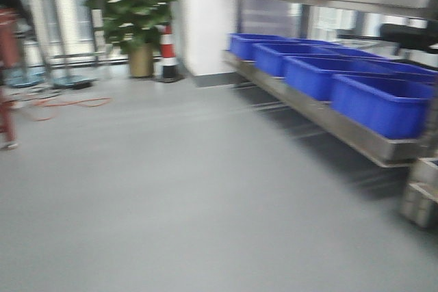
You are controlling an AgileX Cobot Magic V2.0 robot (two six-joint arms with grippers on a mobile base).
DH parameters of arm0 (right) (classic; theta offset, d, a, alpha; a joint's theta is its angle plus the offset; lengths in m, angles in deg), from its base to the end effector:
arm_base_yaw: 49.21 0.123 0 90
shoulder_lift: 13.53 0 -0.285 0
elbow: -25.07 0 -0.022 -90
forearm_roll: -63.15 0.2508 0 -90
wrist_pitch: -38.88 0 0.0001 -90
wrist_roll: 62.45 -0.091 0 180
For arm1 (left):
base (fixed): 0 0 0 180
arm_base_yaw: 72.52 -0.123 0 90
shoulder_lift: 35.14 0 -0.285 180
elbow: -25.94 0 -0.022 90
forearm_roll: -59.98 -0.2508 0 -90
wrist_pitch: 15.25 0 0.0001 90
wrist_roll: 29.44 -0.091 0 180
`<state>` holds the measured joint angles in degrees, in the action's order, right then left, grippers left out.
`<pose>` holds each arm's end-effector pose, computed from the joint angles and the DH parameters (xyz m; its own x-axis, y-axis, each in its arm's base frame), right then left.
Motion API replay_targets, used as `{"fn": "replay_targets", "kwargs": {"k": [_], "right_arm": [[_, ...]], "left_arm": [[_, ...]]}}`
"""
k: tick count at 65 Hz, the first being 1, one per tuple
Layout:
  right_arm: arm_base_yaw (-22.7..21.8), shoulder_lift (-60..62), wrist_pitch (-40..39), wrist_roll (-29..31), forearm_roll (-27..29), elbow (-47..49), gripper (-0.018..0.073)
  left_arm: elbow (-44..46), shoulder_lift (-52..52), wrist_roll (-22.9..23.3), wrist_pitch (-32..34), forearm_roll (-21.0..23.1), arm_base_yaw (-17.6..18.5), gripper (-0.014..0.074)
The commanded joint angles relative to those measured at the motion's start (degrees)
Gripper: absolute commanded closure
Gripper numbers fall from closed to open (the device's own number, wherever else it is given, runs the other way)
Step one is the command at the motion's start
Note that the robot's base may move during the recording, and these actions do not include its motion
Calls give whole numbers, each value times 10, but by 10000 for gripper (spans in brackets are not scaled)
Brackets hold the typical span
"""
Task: Place valve from conveyor to right shelf box
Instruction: 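Drive the base to the shelf of blue boxes holding both valves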
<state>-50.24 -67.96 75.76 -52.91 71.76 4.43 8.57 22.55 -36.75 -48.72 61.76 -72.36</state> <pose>0.1552 0.0054 0.4072 -0.3653 -0.0392 -0.9301 -0.0825 0.9965 -0.0096 0.1706 -0.0020 0.4208 -0.3140 0.1024 -0.9439 0.0512 0.9946 0.0908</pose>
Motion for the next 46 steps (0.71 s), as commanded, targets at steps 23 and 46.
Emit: {"fn": "replay_targets", "kwargs": {"k": [23,46], "right_arm": [[1,6,-45,3,-2,10,713],[1,6,-45,3,-2,10,713]], "left_arm": [[5,-5,4,33,5,4,708],[5,-5,4,33,5,4,708]]}}
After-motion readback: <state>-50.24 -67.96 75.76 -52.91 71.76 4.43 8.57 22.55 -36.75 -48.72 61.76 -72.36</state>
